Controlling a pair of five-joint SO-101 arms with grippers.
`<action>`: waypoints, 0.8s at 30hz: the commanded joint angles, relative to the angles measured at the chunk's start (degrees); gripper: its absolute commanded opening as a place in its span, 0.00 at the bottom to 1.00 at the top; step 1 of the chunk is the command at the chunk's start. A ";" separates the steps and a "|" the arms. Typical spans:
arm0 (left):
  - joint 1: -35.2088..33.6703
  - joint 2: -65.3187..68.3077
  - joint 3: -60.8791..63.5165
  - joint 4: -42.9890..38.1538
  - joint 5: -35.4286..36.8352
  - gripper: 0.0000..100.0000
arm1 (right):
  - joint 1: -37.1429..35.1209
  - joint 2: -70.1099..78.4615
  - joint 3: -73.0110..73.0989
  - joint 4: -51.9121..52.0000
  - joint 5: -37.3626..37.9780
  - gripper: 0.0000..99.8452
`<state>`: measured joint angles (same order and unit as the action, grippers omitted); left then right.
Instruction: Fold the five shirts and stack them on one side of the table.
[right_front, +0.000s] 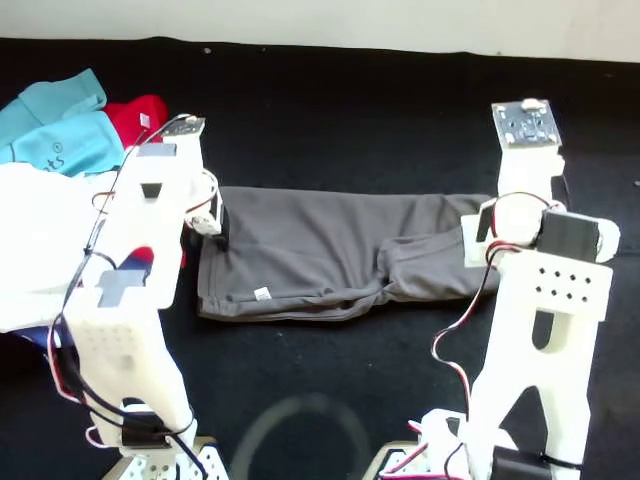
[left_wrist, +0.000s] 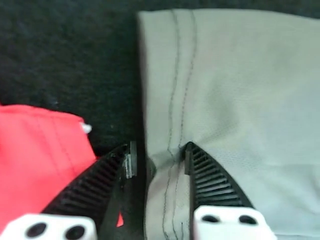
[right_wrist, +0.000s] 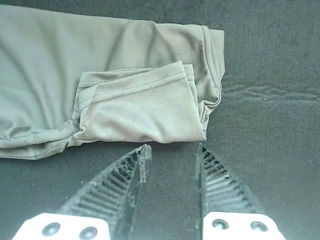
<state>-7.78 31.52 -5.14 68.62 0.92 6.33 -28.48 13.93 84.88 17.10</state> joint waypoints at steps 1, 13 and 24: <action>2.15 1.27 -3.65 2.20 0.26 0.01 | 3.65 -3.30 0.92 -0.22 0.62 0.15; 9.63 1.10 -32.57 20.75 0.26 0.01 | 27.82 -5.41 25.19 -18.59 0.79 0.15; 30.46 1.63 -60.97 32.26 0.35 0.01 | 46.37 -5.93 46.11 -32.75 5.89 0.15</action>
<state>17.10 33.36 -62.20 100.35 0.84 49.32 -32.26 57.01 55.25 21.05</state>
